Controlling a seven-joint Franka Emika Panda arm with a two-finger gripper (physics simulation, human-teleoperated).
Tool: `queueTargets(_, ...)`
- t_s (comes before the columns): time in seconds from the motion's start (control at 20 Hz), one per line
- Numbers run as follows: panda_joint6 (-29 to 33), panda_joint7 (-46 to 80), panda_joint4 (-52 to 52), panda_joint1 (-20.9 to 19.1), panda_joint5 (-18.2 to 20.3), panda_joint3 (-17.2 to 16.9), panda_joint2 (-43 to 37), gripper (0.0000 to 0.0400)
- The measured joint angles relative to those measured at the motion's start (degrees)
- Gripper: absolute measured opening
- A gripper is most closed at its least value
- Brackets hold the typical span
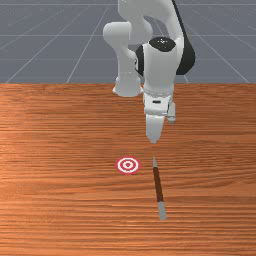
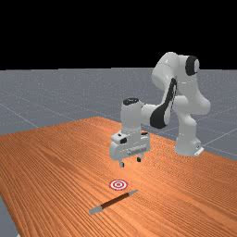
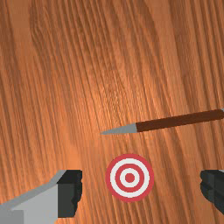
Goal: Pick up the pen and put it to the marker
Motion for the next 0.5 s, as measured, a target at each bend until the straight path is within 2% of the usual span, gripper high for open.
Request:
queueTargets(0.2, -2.42, 25.42, 6.67, 9.23, 0.85, -0.94, 4.08, 0.0400)
queueTargets(0.35, -4.80, 19.19, 12.41, 12.22, -1.16, 2.13, 7.46, 0.0400)
queueTargets(0.4, -8.63, 18.13, 15.78, 14.36, -5.40, 1.30, 9.14, 0.0400)
queueTargets(0.45, -4.89, 11.48, 13.65, 12.26, -2.87, 3.97, 8.55, 0.0400)
queueTargets(0.5, -4.46, 10.35, 13.59, 12.18, -3.05, 4.23, 8.98, 0.0400)
